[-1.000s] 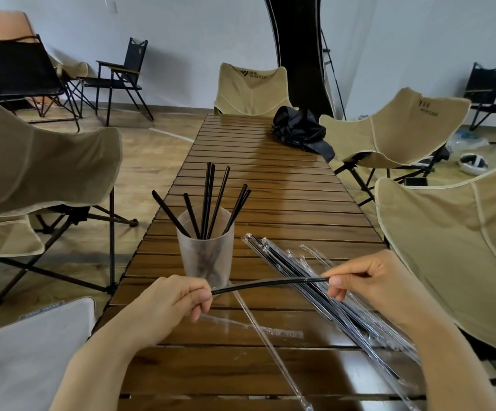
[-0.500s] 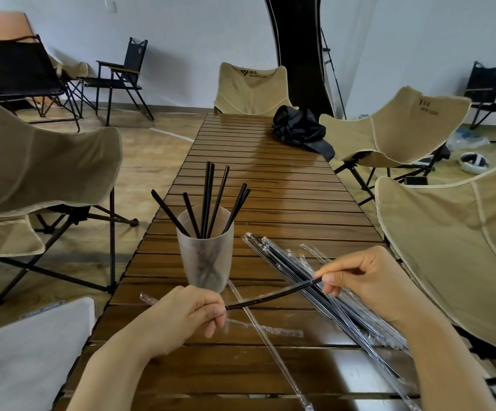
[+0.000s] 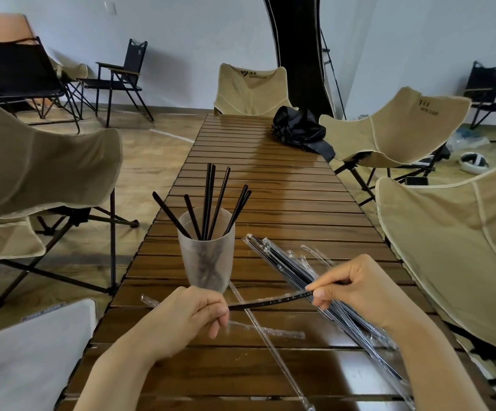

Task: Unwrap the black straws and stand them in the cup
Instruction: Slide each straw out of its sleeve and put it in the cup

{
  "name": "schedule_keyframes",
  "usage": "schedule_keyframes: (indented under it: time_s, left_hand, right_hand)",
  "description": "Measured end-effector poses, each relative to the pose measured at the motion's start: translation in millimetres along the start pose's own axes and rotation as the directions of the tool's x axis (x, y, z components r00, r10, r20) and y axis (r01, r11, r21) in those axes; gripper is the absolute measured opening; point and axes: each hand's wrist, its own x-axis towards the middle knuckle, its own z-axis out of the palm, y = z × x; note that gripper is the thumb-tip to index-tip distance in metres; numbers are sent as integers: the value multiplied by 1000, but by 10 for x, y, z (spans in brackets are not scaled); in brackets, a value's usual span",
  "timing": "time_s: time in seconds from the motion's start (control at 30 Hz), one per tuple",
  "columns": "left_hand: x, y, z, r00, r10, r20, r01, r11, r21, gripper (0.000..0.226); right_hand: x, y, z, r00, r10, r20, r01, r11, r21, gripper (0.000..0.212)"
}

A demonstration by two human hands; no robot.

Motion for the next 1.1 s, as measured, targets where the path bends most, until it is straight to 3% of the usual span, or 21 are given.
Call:
schedule_keyframes:
  time_s: [0.27,0.5,1.1]
  left_hand:
    - [20,-20,-121,995,40,-88,-34,997,66,31]
    - [-7,-94,-137,997,-5,-79,11,997,77,34]
    - [44,-70,-8,999,17,-50,-15,999,42,33]
  right_hand:
    - [21,31,97,997,60,46,-59,998,-24,16]
    - [14,28,93,998,50,28,-47,994,-101,20]
    - [51,17,146,999,18,44,-15,998,-63,21]
